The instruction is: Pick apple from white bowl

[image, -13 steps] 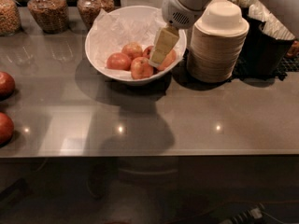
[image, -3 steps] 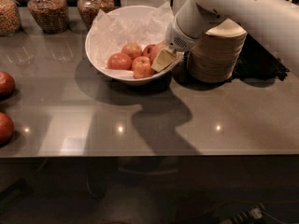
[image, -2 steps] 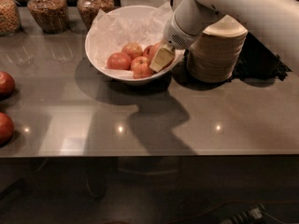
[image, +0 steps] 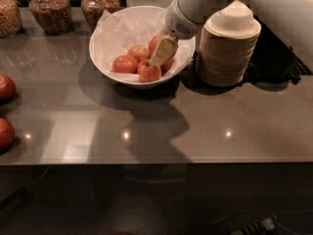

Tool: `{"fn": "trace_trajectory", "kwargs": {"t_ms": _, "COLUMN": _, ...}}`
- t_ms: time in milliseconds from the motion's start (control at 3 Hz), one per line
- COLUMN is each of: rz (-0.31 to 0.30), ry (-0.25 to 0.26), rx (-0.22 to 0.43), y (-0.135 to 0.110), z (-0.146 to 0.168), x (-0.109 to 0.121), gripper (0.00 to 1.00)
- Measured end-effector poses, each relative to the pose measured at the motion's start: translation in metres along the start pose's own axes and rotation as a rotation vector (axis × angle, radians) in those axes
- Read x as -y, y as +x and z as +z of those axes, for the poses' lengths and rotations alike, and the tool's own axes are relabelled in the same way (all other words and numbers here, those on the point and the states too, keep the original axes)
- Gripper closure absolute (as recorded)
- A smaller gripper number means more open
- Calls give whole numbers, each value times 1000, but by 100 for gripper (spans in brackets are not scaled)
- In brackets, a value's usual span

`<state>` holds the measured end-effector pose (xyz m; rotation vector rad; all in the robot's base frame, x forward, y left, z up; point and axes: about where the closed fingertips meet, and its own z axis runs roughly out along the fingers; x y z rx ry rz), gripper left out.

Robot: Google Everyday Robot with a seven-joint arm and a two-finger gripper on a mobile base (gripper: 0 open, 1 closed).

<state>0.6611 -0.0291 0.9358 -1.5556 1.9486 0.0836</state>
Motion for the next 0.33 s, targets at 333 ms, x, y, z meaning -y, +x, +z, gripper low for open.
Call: {"fn": "trace_trajectory", "kwargs": {"t_ms": 333, "rz": -53, "ry": 37, "rx": 40, "y": -19, "z": -26, "x": 5, "gripper": 100}}
